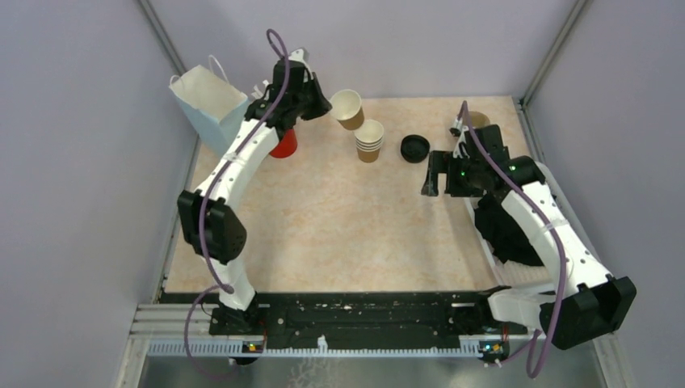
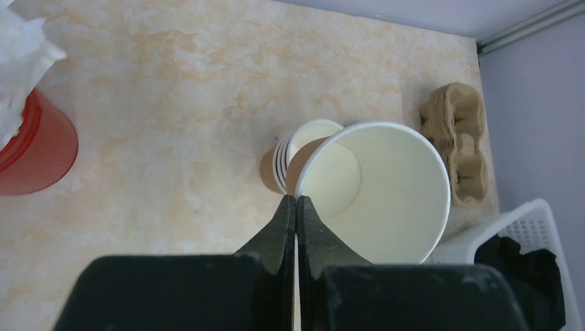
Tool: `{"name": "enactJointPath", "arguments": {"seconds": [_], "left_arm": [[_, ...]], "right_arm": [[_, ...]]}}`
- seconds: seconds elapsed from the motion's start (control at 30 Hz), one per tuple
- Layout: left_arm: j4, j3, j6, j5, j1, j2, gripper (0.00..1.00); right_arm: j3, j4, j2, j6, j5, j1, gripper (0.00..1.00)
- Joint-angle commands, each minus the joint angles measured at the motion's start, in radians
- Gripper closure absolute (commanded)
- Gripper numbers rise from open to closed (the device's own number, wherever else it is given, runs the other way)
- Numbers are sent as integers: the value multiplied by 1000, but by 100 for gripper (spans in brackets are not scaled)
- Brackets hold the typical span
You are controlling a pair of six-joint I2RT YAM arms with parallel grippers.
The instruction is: Pack the takeout coffee
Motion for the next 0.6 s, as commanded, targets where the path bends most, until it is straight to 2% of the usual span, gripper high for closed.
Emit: {"name": "enactJointPath", "arguments": {"seconds": [0.0, 0.23, 0.37, 0.57], "left_arm": [[49, -171, 45, 20, -6, -214, 100], [5, -507, 46, 71, -52, -416, 100], [110, -736, 29, 89, -154, -481, 100], [259, -962, 1, 93, -222, -504, 100]], "right_arm": [[11, 3, -69, 12, -13, 5, 9], [-56, -39, -177, 45, -56, 6, 9], [-68, -86, -243, 57, -33, 6, 9], [-82, -129, -332, 122, -45, 5, 10]]}}
